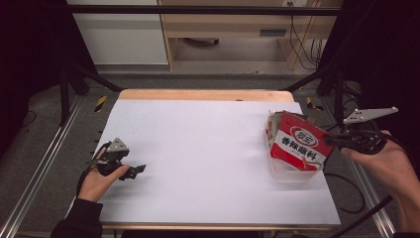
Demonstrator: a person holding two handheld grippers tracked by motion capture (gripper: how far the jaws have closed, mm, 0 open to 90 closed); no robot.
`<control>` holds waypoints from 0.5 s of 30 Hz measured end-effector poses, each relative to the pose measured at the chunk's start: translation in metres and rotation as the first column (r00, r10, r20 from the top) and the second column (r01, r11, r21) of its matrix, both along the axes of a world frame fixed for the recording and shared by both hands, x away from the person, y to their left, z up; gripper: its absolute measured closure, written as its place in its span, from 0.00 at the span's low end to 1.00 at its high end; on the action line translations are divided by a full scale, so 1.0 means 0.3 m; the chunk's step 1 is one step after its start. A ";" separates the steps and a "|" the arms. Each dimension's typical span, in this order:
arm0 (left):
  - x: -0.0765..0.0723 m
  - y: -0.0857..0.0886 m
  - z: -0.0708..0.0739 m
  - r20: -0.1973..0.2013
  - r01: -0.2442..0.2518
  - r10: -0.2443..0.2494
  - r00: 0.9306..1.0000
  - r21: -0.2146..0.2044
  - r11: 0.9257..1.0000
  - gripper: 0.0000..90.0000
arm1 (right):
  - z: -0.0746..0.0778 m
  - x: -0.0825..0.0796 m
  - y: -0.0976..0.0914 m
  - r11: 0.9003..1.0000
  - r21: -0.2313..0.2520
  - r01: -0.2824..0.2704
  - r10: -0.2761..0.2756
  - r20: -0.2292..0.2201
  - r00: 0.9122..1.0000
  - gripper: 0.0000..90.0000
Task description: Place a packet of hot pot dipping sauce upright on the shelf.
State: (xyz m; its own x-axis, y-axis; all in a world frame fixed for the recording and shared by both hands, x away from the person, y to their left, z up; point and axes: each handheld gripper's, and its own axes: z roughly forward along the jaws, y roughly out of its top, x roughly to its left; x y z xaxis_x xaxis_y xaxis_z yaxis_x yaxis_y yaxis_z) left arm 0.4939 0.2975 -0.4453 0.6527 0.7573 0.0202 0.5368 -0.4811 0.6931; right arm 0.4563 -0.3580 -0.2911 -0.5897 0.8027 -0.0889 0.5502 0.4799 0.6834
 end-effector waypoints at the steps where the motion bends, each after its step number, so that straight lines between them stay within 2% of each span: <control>1: 0.000 0.000 0.000 0.000 0.000 0.000 1.000 -0.001 1.000 0.10 | 0.000 0.001 0.000 1.000 0.000 0.001 -0.001 -0.004 1.000 0.96; 13: 0.000 0.002 0.003 0.001 0.003 -0.003 1.000 0.000 1.000 0.10 | -0.015 0.011 0.006 1.000 -0.010 -0.001 0.001 -0.014 1.000 0.87; 15: 0.000 0.003 0.004 0.004 0.003 -0.003 1.000 0.001 1.000 0.10 | -0.016 0.013 0.007 1.000 -0.009 0.003 -0.003 -0.010 1.000 0.82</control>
